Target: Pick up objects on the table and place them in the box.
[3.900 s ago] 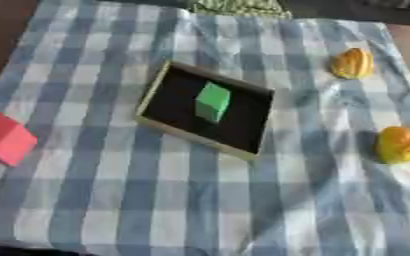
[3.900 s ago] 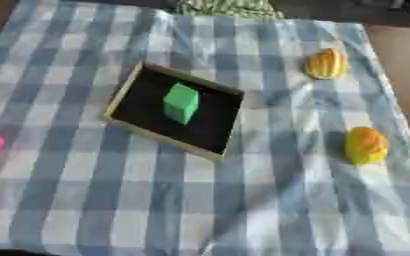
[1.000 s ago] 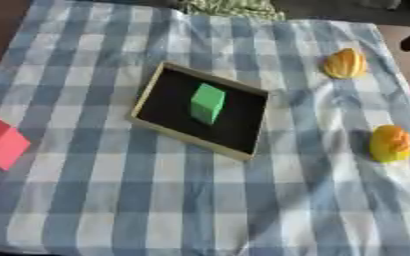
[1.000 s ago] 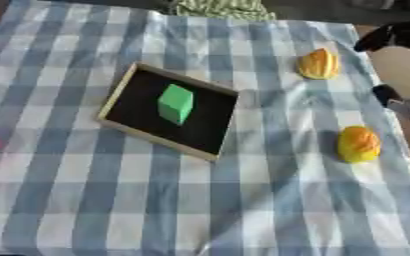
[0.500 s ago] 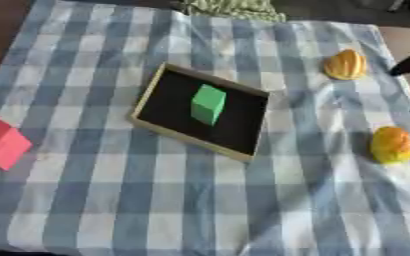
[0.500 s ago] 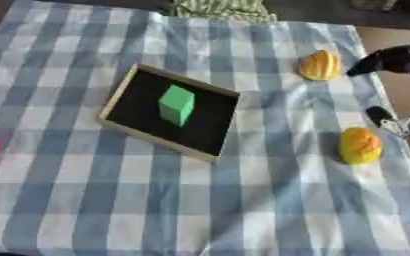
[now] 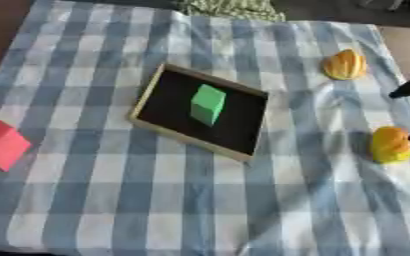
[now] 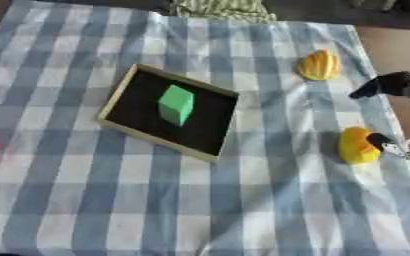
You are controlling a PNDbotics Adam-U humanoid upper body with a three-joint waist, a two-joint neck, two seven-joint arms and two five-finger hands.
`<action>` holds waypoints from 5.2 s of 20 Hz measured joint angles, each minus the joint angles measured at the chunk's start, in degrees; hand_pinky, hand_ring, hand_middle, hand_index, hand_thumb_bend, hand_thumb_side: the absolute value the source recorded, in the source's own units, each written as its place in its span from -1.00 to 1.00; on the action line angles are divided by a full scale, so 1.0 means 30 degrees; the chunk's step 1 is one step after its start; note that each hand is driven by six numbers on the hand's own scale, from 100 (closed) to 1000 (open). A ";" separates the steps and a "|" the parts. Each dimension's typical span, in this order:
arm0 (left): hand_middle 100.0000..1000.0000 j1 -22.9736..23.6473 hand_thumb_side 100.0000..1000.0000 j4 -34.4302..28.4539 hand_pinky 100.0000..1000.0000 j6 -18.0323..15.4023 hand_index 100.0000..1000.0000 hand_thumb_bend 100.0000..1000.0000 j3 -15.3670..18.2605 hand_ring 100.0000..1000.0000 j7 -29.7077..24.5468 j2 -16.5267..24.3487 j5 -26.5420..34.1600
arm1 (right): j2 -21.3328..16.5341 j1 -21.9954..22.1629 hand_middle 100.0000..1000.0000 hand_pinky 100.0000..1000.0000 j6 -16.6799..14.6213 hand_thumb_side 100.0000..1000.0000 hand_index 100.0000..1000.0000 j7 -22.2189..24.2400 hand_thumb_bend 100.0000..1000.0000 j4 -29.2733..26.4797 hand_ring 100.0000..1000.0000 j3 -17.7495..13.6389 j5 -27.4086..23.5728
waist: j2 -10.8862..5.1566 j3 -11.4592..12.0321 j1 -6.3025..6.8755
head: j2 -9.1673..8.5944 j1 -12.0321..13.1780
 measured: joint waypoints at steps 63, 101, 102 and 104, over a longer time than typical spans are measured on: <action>0.31 -0.0008 0.14 0.0000 0.99 0.0141 0.64 -1.00 -0.0133 0.49 -0.0073 -0.0201 0.0056 | 0.2218 -0.1694 -0.20 0.54 0.1163 -0.84 0.18 -0.5916 -0.88 0.3305 0.09 0.1057 0.2337 | 0.0022 0.0232 0.0010 | -0.0061 -0.0395; 0.32 -0.0218 0.15 0.0000 0.99 0.0269 0.64 -1.00 -0.0482 0.50 -0.0500 -0.0384 0.0146 | 0.9342 -1.4165 -0.17 0.55 -0.0048 -0.81 0.20 -0.1385 -1.00 0.5067 0.09 0.8574 0.5245 | 0.0024 0.1120 0.0004 | 0.0241 -0.1019; 0.32 -0.0218 0.15 0.0000 0.99 0.0272 0.64 -1.00 -0.0482 0.50 -0.0502 -0.0384 0.0146 | 0.9401 -1.4078 -0.17 0.56 -0.0121 -0.81 0.20 -0.1421 -1.00 0.5232 0.09 0.8599 0.5383 | 0.0025 0.1120 0.0004 | 0.0241 -0.1012; 0.32 -0.0218 0.15 0.0000 0.99 0.0276 0.64 -1.00 -0.0482 0.50 -0.0507 -0.0393 0.0146 | 0.9503 -1.3947 -0.15 0.56 -0.0274 -0.80 0.22 -0.1476 -1.00 0.5450 0.11 0.8610 0.5548 | 0.0025 0.1111 0.0004 | 0.0241 -0.1005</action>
